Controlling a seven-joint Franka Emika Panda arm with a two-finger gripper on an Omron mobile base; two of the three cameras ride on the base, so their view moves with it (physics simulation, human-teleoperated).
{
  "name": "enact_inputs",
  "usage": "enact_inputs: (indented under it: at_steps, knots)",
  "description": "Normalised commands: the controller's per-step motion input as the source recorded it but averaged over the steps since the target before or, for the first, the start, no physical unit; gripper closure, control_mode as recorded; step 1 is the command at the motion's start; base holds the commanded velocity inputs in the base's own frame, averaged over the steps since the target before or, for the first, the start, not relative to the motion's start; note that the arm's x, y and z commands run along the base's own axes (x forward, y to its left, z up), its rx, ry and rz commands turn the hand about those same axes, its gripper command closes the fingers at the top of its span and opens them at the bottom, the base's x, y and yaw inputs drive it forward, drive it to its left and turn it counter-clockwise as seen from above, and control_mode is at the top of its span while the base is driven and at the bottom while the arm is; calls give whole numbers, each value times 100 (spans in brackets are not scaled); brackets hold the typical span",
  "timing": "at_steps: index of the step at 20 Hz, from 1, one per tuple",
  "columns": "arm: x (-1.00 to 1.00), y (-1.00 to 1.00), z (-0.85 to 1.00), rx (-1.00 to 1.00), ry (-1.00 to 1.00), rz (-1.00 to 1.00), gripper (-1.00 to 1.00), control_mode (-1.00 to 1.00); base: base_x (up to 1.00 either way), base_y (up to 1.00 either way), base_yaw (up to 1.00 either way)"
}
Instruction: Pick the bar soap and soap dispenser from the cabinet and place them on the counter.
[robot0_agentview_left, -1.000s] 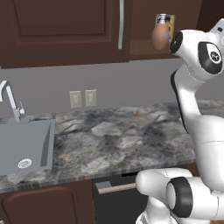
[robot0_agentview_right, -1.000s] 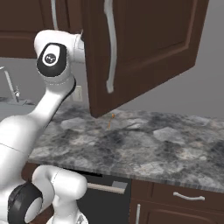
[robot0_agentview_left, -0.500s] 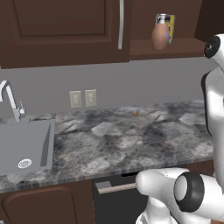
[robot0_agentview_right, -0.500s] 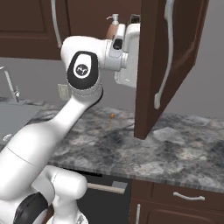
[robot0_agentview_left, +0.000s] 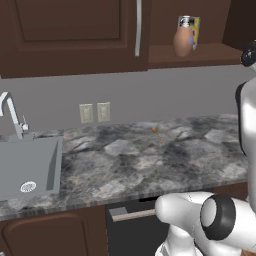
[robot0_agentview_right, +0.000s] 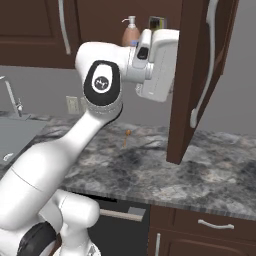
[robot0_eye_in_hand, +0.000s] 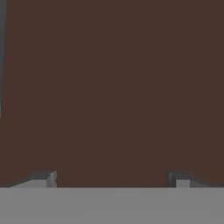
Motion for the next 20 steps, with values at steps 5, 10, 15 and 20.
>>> enact_inputs:
  at_steps: [5, 10, 15, 20]
  knots:
    - [-46, 43, -3, 0, -10, 8, -100, -100, 0, 0, 0]
    - [-40, 88, -15, 0, -3, 10, -100, -100, 0, 0, 0]
    - [-31, 98, -14, 2, -5, 9, -100, -100, 0, 0, 0]
    - [-15, 56, 0, 21, -1, 17, -100, -100, 0, 0, 0]
